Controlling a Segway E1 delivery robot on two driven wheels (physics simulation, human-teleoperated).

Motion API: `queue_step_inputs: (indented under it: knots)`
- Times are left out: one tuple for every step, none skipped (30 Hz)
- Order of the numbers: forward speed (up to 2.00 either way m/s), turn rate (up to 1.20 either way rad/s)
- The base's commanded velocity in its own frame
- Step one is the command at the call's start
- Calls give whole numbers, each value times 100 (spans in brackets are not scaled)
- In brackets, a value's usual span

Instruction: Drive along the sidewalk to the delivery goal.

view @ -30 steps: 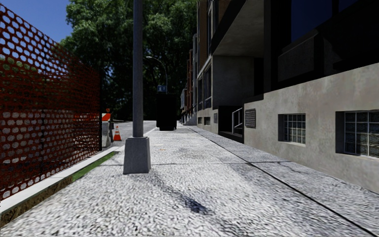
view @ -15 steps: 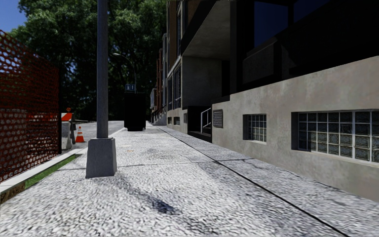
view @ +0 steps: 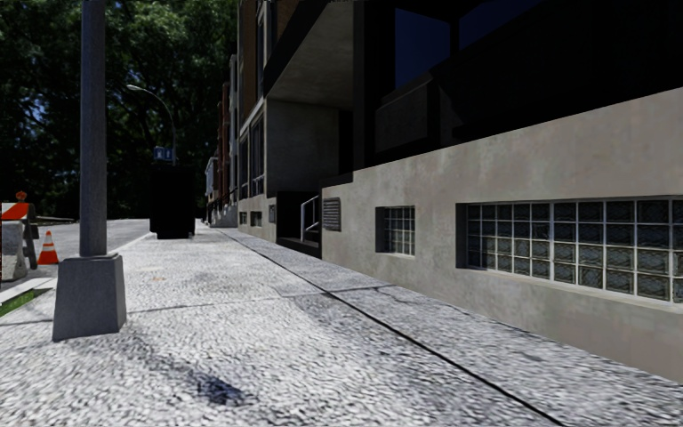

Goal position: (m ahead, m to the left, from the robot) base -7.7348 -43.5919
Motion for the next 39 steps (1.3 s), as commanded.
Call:
queue_step_inputs:
  knots:
    - [53, -49]
    - [53, -49]
    - [53, -49]
    - [53, -49]
    - [53, -49]
    - [52, -49]
    - [49, -49]
    - [40, -49]
    - [31, -50]
    - [20, -51]
    - [17, -51]
    - [10, -52]
    - [6, -52]
    - [0, -52]
    - [0, -52]
    - [0, -52]
    - [0, -55]
    - [0, -57]
    - [0, -57]
    - [0, -57]
    - [0, -57]
    - [0, -58]
    - [0, -58]
    - [0, -58]
    - [0, -58]
    - [0, -58]
    - [0, -58]
    - [0, -58]
    - [0, -58]
    - [0, -58]
    - [0, -58]
    - [0, -58]
    - [0, -58]
    - [0, -58]
    - [0, -58]
    - [0, -58]
    - [0, -58]
    - [0, -59]
    - [0, -59]
